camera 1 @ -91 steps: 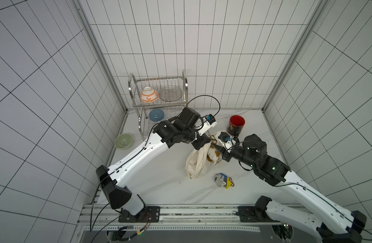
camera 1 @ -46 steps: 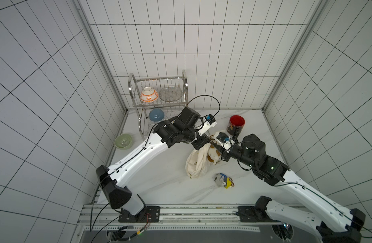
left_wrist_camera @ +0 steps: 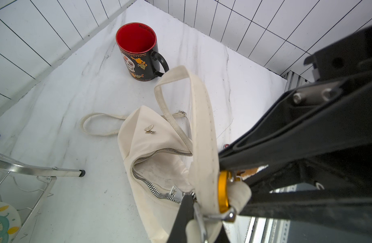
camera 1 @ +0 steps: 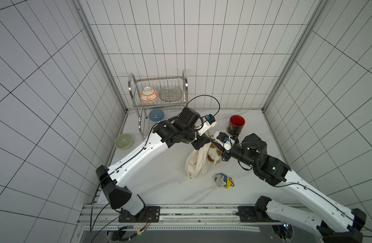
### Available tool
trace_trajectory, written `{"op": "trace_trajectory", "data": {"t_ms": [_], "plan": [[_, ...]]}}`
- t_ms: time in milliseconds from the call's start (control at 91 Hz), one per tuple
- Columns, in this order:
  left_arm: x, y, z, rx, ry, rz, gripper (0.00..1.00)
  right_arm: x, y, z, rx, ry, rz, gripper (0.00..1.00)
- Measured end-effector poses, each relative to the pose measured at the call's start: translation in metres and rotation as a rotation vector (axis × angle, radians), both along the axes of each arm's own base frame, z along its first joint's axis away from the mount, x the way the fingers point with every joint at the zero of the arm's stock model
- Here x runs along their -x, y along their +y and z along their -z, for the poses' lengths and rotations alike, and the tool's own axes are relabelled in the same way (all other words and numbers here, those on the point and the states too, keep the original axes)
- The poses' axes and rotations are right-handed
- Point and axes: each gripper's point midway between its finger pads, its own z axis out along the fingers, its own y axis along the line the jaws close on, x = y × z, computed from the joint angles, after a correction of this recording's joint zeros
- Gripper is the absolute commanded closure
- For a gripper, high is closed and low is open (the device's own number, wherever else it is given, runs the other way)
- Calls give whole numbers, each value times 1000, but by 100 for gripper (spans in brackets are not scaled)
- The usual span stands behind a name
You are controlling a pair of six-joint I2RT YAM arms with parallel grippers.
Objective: Remove the decoration from the bag
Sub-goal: Remove the decoration item from the bag.
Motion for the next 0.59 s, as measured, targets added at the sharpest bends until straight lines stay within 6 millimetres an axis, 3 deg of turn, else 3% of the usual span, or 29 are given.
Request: {"op": "trace_trajectory", "data": {"t_ms": [594], "plan": [[4,3,-2,-26,9,37,100,6,-2,0,58,-21,-18,99]]}}
